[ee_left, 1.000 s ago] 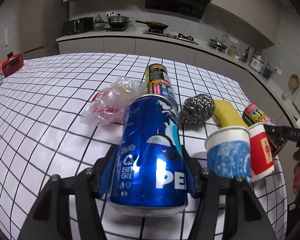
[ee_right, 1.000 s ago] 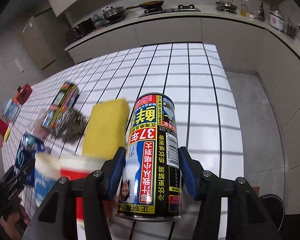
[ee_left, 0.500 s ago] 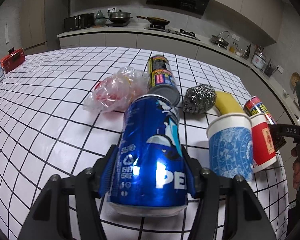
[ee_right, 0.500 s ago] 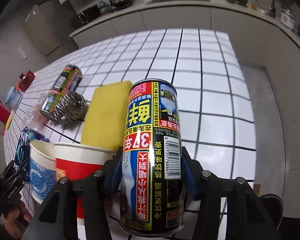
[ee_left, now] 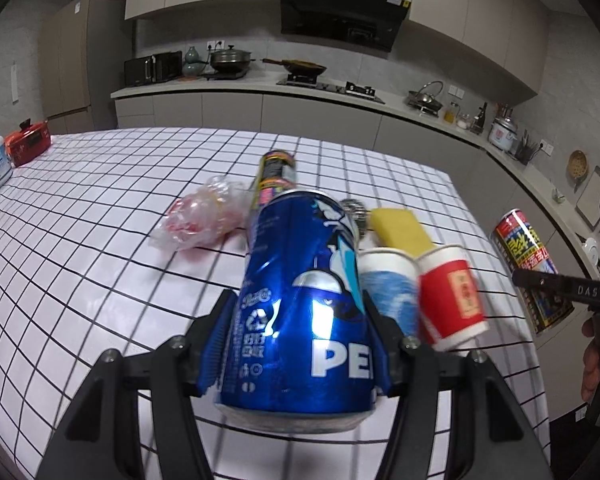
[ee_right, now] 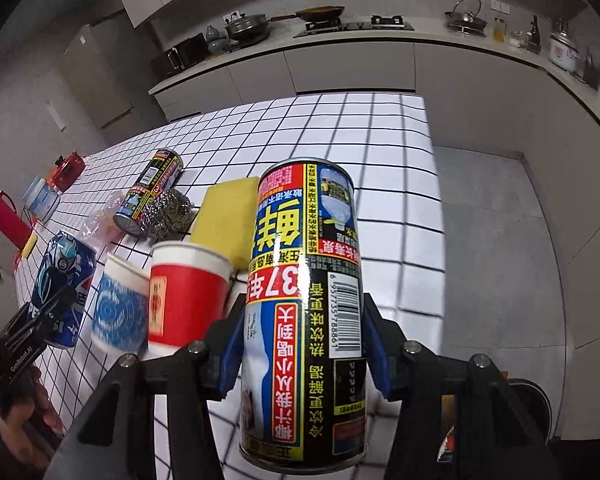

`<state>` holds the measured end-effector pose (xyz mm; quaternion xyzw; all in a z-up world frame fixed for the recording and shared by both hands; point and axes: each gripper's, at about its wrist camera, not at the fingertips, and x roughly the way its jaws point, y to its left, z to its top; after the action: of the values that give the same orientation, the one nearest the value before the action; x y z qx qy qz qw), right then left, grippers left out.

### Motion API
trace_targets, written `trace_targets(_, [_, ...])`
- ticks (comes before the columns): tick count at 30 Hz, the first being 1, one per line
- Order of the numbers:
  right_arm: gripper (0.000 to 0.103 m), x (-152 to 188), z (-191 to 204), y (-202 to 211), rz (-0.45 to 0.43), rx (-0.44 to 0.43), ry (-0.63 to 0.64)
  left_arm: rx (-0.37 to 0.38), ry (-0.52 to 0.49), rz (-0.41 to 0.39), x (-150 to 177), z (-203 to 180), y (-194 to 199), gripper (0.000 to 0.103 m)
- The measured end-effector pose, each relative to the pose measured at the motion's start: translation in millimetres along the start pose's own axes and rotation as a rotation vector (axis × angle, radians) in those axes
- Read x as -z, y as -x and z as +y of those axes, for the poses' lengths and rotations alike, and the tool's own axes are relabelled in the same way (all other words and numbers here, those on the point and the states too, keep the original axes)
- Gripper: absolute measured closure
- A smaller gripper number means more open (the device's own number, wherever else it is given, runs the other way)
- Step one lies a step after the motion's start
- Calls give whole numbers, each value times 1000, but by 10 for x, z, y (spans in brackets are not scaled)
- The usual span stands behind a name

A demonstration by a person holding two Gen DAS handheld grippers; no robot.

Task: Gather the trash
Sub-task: 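Lift the Pepsi can and spray can and carry both toward the black bin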

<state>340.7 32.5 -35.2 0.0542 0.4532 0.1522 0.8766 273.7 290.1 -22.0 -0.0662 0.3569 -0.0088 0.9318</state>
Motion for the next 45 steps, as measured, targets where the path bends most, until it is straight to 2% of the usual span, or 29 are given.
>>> trace_targets(13, [48, 493, -555, 569, -26, 18, -22, 31, -30, -9, 281, -738, 254, 43])
trace_targets(21, [48, 693, -920, 831, -29, 23, -35, 32, -21, -7, 500, -1023, 378, 43])
trace_targets(26, [48, 590, -744, 543, 18, -16, 6, 17, -14, 2, 609, -1100, 431, 43])
trace_targets(28, [48, 587, -598, 357, 54, -17, 46, 7, -13, 8, 630, -1050, 442, 43])
trace_targets(32, [48, 587, -480, 231, 66, -20, 69, -6, -1, 8, 637, -926, 471, 43])
trace_targets(38, [48, 568, -389, 180, 74, -26, 88, -14, 27, -3, 604, -791, 484, 43])
trace_targets(45, [48, 608, -449, 285, 62, -21, 86, -8, 19, -11, 583, -865, 512, 43])
